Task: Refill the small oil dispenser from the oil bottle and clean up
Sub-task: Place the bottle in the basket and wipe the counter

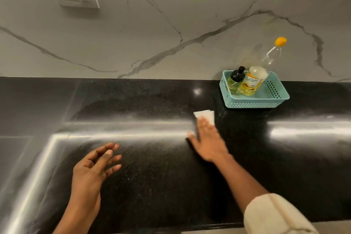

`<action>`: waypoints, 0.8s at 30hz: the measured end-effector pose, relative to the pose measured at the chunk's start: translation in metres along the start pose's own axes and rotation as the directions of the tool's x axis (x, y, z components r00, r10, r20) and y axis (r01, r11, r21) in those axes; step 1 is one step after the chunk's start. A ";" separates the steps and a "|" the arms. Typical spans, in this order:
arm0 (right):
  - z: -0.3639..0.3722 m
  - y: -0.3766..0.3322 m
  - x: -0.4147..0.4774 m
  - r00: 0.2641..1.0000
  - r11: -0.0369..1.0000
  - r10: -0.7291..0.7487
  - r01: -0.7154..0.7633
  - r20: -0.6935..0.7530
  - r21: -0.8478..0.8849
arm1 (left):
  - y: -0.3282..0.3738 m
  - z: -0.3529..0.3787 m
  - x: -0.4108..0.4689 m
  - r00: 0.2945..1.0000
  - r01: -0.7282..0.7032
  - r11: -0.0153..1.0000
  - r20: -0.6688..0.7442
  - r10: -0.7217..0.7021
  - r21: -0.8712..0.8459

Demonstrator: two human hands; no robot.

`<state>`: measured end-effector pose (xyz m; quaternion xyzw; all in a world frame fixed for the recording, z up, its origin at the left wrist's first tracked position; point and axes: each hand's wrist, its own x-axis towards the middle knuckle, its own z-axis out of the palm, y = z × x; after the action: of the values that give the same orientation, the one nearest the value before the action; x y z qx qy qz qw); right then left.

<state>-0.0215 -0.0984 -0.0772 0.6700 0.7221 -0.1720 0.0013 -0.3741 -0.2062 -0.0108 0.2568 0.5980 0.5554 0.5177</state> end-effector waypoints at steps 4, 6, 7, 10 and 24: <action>-0.026 0.018 0.052 0.965 0.960 0.254 -0.260 0.072 0.103 | 0.001 -0.014 -0.006 1.000 -0.008 1.000 -0.019 0.007 -0.015; -0.023 -0.028 0.074 0.969 0.955 0.238 -0.246 0.068 0.164 | 0.004 -0.021 -0.009 1.000 -0.020 1.000 -0.022 0.020 -0.021; -0.018 -0.060 0.080 0.986 0.972 0.156 -0.164 0.058 0.171 | 0.006 -0.024 -0.010 0.999 -0.030 0.999 -0.027 0.029 -0.021; 0.012 -0.174 0.069 0.972 0.969 -0.197 0.173 0.129 0.179 | 0.014 -0.034 -0.012 0.998 -0.027 0.999 -0.049 0.026 -0.035; 0.059 -0.194 -0.087 0.757 0.784 -0.621 0.598 0.206 0.167 | 0.025 -0.044 -0.012 0.997 -0.014 1.000 -0.082 0.013 -0.013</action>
<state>-0.2135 -0.2058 -0.0650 0.3708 0.8860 -0.2786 0.0055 -0.4166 -0.2274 0.0098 0.2341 0.6132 0.5731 0.4907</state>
